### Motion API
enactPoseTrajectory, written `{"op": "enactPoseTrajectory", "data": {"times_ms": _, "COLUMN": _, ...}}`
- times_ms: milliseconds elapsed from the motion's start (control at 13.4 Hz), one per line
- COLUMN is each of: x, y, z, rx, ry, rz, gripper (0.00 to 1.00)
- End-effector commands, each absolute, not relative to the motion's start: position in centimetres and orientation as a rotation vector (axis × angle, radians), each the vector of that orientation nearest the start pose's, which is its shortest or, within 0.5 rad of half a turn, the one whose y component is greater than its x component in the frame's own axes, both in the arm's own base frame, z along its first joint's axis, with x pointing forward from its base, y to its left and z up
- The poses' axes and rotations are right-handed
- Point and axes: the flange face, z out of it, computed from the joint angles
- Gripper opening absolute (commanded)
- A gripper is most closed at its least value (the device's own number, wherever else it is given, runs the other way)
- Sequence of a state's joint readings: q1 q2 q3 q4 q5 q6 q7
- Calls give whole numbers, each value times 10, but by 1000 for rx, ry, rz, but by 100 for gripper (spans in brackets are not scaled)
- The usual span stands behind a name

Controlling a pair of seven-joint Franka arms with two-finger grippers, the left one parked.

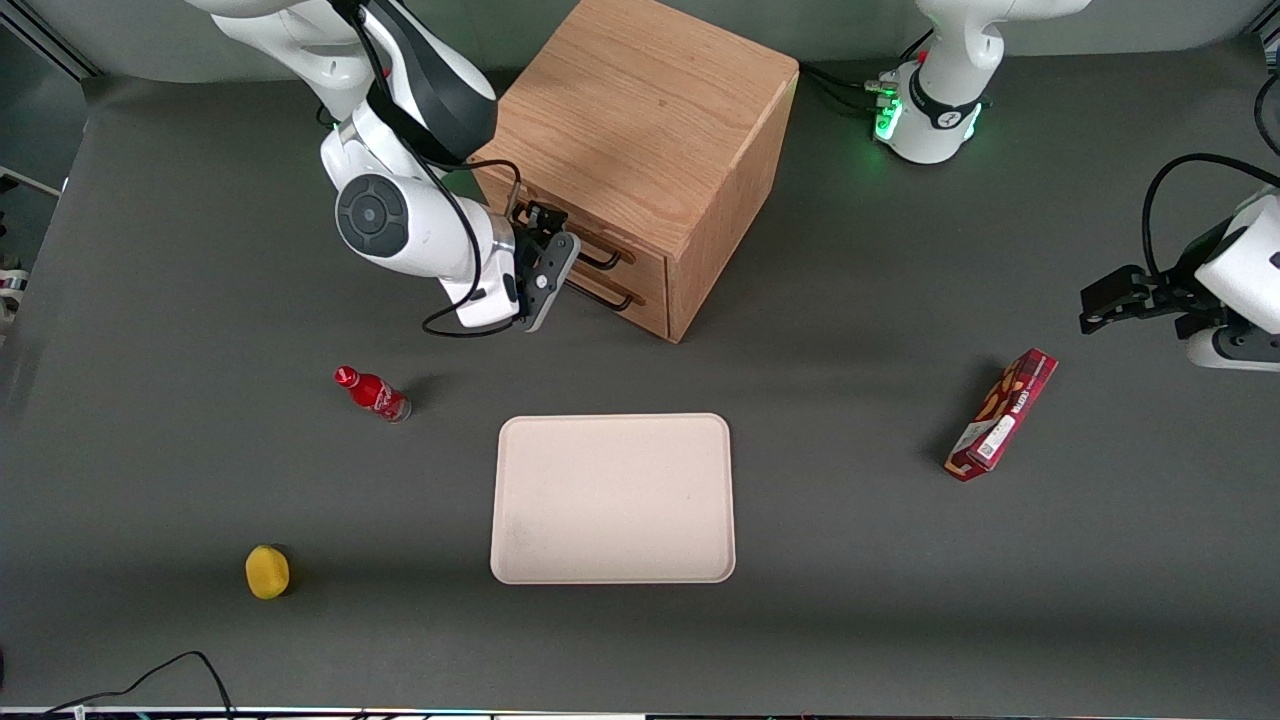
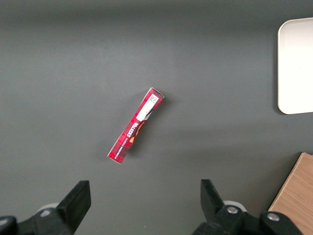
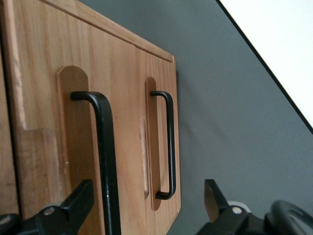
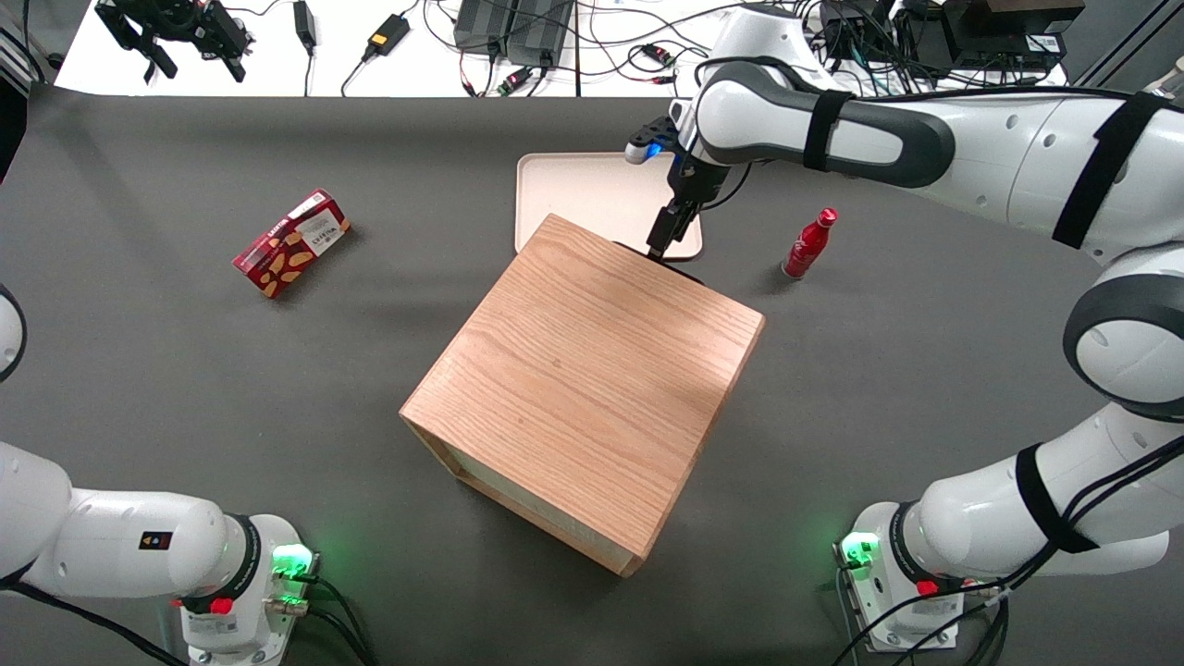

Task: Open upper drawer
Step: 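Pull the upper drawer handle outward with the right gripper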

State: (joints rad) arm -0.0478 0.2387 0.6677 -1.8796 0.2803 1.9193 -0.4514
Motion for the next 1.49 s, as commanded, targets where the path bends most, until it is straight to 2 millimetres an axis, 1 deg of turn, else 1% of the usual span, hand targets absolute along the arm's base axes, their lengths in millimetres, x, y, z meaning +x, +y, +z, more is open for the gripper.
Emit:
{"op": "enactPoseTrajectory", "data": {"times_ms": 0, "x": 474, "y": 341, "z": 404, "rx": -2422, "ry": -1254, "rz": 234, "gripper": 100}}
{"op": "enactPoseTrajectory", "data": {"times_ms": 75, "x": 472, "y": 341, "z": 400, "rx": -2425, "ry": -1252, "rz": 236, "gripper": 100}}
{"op": "enactPoseTrajectory", "data": {"times_ms": 299, "x": 472, "y": 340, "z": 396, "rx": -2428, "ry": -1249, "rz": 233, "gripper": 100}}
{"op": "enactPoseTrajectory", "data": {"times_ms": 597, "x": 476, "y": 334, "z": 396, "rx": -2420, "ry": -1283, "rz": 222, "gripper": 100}}
{"op": "enactPoseTrajectory", "data": {"times_ms": 896, "x": 492, "y": 317, "z": 394, "rx": -2423, "ry": -1279, "rz": 202, "gripper": 100}}
{"op": "enactPoseTrajectory", "data": {"times_ms": 1194, "x": 502, "y": 314, "z": 394, "rx": -2439, "ry": -1313, "rz": 192, "gripper": 100}}
{"op": "enactPoseTrajectory", "data": {"times_ms": 1343, "x": 516, "y": 305, "z": 395, "rx": -2449, "ry": -1282, "rz": 178, "gripper": 100}}
{"op": "enactPoseTrajectory", "data": {"times_ms": 1418, "x": 522, "y": 306, "z": 397, "rx": -2446, "ry": -1276, "rz": 167, "gripper": 100}}
